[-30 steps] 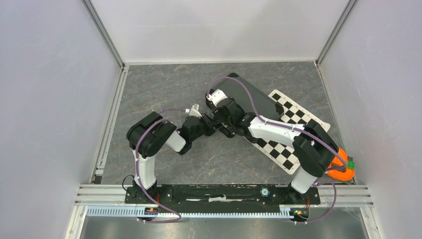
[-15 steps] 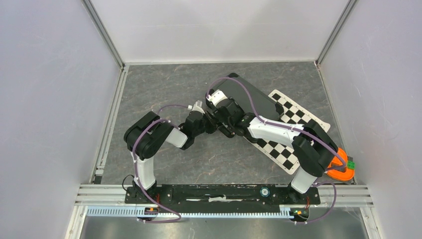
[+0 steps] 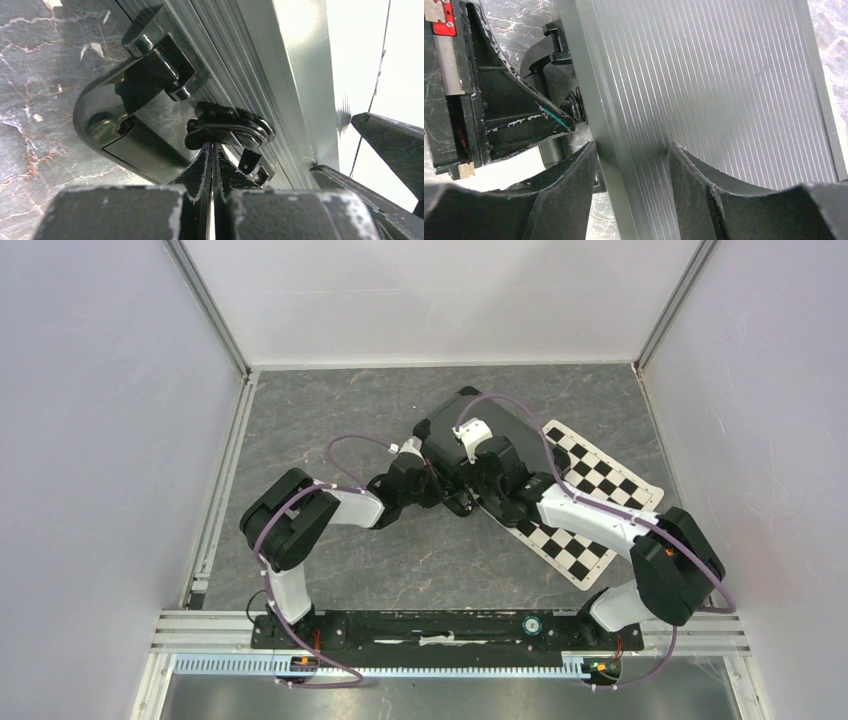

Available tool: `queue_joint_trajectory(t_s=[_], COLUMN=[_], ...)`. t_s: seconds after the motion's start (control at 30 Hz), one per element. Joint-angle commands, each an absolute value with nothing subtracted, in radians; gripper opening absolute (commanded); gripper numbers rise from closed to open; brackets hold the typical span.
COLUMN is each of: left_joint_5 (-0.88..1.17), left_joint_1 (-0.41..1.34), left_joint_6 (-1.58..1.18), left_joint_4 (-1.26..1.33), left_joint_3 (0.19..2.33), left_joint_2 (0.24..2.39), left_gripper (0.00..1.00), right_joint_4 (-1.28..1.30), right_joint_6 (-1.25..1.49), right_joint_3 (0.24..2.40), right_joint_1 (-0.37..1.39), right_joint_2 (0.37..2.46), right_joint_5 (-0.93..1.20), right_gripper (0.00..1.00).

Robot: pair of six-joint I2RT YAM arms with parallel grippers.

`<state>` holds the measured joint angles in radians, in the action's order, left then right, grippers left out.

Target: Pack up texas hold em set

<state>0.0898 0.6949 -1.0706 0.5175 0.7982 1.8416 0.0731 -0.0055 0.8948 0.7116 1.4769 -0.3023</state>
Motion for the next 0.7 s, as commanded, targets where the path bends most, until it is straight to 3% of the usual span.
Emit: queue_joint_trajectory(t_s=[0.0, 0.33, 0.67], left_joint_5=[0.004, -0.118, -0.186], left_joint_1=[0.712, 0.753, 0.788], left_joint_6=[-1.003, -0.961, -0.808], left_joint_4=[0.424, 0.268, 0.025], left_joint_3=[0.863, 0.921, 0.964], left_joint_2=[1.866, 1.827, 1.628], left_gripper=[0.02, 0.02, 0.02], right_joint_4=[0.064, 0.030, 0.009], right_joint_6=[0.036, 0.049, 0.052], right_joint_3=[0.869, 0.823, 0.808], right_joint_1=[0.678, 0.663, 0.657], right_joint_2=[1.419, 1.398, 1.389], right_joint_5=[-0.227, -0.213, -0.209], right_gripper=[0.59, 0.58, 0.58])
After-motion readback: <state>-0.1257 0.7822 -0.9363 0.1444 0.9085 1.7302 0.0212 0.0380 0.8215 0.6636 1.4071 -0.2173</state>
